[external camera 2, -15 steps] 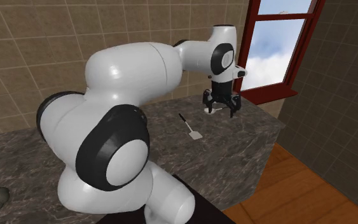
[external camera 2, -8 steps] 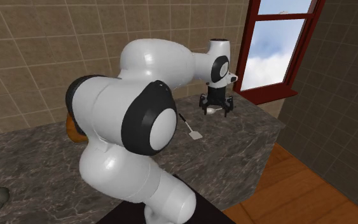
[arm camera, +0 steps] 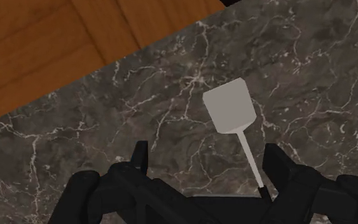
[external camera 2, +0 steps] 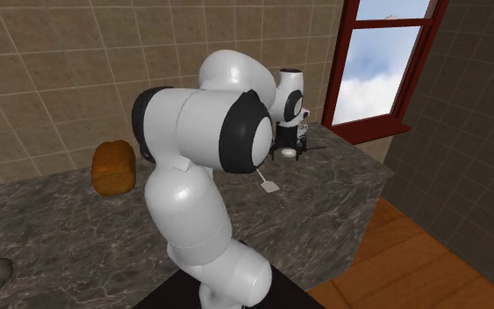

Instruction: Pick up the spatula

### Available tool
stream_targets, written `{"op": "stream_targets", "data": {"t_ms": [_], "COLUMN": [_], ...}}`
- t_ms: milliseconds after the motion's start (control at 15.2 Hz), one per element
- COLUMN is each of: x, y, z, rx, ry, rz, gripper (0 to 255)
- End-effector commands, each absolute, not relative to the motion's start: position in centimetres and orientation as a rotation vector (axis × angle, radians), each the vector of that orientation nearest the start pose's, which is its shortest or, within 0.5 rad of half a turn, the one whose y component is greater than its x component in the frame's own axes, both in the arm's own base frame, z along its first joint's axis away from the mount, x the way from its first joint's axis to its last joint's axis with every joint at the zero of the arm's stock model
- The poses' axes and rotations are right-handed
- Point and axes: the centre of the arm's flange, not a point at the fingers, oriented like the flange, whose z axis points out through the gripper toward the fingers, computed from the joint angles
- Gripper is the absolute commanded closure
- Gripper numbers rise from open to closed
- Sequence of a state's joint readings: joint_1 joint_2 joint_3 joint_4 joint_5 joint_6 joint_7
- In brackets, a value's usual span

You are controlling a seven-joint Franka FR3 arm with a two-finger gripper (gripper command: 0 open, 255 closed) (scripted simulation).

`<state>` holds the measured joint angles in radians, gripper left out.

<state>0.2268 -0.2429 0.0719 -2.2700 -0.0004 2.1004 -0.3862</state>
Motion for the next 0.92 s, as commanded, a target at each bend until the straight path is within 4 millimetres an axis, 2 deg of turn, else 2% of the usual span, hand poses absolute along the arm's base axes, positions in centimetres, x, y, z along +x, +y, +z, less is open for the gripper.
{"op": "stream_targets", "data": {"t_ms": [0,462,792,858], "x": [47.1,49.2,49.6,49.6], "y": [16.0,23.0,28.2,28.5], "z": [44.7,39.5,35.8,35.5], "rx": [-2.934,-2.768,-2.630,-2.622], "ry": [-1.151,-1.451,-1.651,-1.663], "rz": [-0.111,-0.098,-0.087,-0.087], "gripper": [0,0,0,0]}}
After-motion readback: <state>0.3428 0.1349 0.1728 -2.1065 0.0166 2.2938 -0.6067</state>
